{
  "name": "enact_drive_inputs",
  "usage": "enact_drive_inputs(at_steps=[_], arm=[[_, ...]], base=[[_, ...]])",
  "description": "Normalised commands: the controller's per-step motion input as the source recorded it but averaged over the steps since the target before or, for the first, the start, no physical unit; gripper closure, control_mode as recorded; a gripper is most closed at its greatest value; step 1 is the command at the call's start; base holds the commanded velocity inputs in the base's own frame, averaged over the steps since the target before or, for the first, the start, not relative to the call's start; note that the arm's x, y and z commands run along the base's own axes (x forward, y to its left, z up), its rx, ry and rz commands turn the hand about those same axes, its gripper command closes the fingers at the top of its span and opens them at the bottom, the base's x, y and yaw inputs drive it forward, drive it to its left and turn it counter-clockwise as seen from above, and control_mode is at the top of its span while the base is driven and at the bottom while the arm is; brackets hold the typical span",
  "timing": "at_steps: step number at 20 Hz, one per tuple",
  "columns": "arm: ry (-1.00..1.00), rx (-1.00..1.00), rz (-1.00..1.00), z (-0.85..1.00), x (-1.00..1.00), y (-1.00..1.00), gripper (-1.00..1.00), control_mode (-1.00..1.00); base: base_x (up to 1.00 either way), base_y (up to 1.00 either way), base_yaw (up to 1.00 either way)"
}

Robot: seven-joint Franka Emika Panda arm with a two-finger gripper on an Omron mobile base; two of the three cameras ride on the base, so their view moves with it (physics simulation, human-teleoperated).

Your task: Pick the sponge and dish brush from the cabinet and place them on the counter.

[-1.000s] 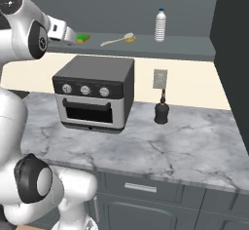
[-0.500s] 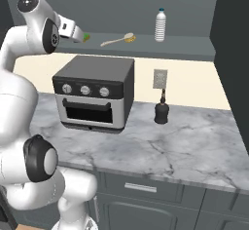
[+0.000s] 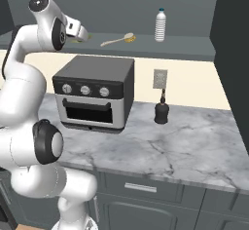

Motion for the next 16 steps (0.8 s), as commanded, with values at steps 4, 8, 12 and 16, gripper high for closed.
enact_drive_inputs(at_steps=[4,8,12,16], arm=[[0.0,0.0,0.0,-0.02,0.5,0.06,-1.0,-1.0],[0.0,0.0,0.0,-0.11,0.38,0.08,-1.0,-1.0],[0.0,0.0,0.0,-0.11,0.4,0.1,-1.0,-1.0],[0.0,0.0,0.0,-0.11,0.41,0.1,-1.0,-1.0]], base=[[0.0,0.0,0.0],[0.0,0.0,0.0],[0.0,0.0,0.0],[0.0,0.0,0.0]])
